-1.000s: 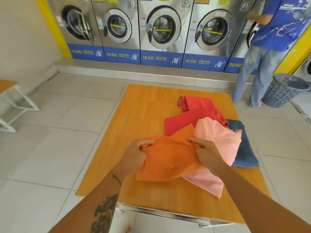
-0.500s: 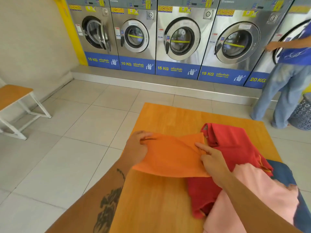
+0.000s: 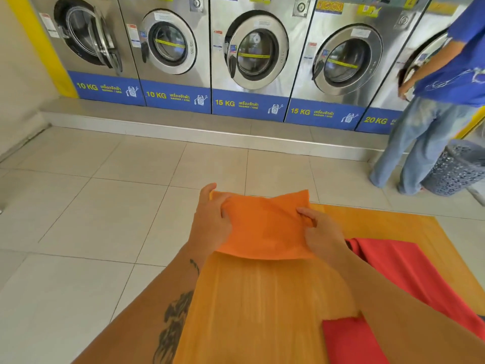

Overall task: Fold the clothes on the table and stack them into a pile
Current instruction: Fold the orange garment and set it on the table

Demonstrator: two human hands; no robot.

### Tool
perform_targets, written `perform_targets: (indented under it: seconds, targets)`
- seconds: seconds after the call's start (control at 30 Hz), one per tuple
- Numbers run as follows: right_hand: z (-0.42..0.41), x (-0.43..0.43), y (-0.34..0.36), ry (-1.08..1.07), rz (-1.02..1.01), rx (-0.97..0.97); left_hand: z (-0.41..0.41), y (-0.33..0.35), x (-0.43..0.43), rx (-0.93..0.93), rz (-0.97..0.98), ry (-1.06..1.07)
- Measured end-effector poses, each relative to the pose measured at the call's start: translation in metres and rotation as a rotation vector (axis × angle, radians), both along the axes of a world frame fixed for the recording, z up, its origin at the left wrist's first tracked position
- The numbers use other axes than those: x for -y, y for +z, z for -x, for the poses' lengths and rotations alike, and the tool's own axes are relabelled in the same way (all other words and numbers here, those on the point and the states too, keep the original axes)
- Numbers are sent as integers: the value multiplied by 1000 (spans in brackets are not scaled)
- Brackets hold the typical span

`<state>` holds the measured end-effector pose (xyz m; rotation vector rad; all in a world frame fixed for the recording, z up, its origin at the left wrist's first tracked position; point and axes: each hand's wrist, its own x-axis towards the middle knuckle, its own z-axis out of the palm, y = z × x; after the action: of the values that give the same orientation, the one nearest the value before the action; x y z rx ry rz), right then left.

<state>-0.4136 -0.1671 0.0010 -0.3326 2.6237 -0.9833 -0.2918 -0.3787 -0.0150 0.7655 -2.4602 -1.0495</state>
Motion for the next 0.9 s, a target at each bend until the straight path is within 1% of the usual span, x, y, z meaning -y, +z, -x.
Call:
perform_targets:
  seconds: [0.1,0.17,0.23,0.33,0.4,0.5,0.6,0.67,0.73,0.8,0.9]
  targets:
    - [10,5,-20,153,-253,-91,12,-27,14,92,65,-57]
    - [5,0,-35,248,-439,-129,9,-54,17,212,177,-97]
    - [-1,-7,-43,267,-511,-127,2,-76,17,271,286,-95]
    - [1,-11,-43,286,-496,-119,-4,-86,14,233,337,-65]
    - [2,-12,-39,294,-470,-80,-5,-82,11,237,353,-56]
    - [-3,-18,-31,266,-439,0,-12,-71,6,271,341,-14]
    - [-16,-35,-18,279,-405,-11,-29,-54,-7,264,318,13]
    - [-30,-52,-3,289,-294,-4,-42,-40,-25,198,251,11]
    - [-46,-74,15,305,-178,-34,-53,-22,-50,90,177,-9]
    - [-64,-102,31,310,-122,-81,-64,-2,-83,4,83,-40]
    - [-89,-152,54,284,-88,-110,-80,25,-141,-58,-40,-125]
